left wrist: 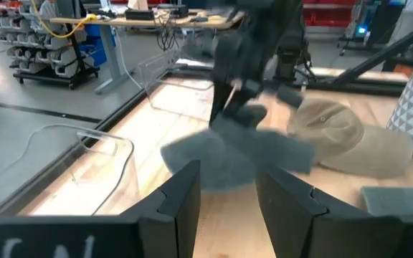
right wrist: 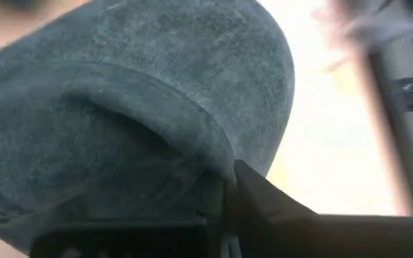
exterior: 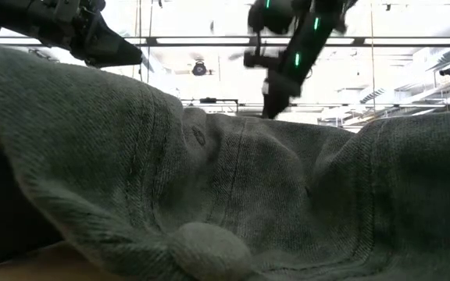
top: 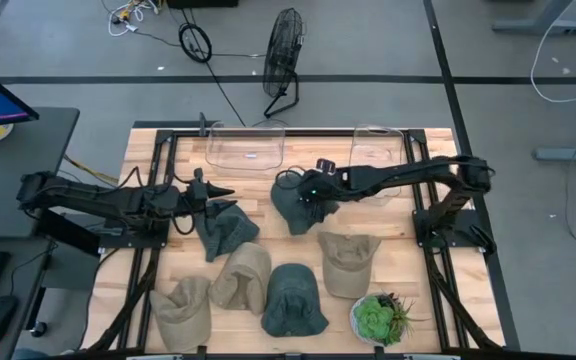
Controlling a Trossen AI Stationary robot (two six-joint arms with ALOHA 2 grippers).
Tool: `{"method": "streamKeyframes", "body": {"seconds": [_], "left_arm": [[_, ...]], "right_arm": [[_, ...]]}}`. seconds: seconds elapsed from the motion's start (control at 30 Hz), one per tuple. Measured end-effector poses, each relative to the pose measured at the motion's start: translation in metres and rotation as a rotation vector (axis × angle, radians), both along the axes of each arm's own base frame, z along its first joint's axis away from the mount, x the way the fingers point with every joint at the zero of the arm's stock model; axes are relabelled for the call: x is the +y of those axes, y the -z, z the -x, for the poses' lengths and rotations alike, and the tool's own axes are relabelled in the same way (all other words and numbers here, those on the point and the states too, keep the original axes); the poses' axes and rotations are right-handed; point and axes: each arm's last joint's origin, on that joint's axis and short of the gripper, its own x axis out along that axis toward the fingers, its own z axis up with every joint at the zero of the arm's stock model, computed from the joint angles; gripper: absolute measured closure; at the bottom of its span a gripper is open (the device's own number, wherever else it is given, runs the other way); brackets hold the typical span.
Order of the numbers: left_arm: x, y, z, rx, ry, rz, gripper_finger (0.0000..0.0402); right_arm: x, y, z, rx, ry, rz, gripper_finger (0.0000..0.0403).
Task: Pick & Place hat
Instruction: Put the top right black cap into the right transparent bin
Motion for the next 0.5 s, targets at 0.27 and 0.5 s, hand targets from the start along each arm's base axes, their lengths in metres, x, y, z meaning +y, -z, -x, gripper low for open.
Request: {"method": "streamKeyframes", "body": {"seconds": [0.27,0.5], "left_arm": [[0.0,0.0,0.0,-0.003,-0.002,0.01,0.0264],[0.0,0.0,0.0,-0.008,-0.007,0.032,0.0264]], "right_arm": [[0.011,-0.109,0.047,-0.101,0.253,0.261,0.0393],[-0.007,-0.132,0.111,-0.169,0.604,0.311,0.0393]]}}
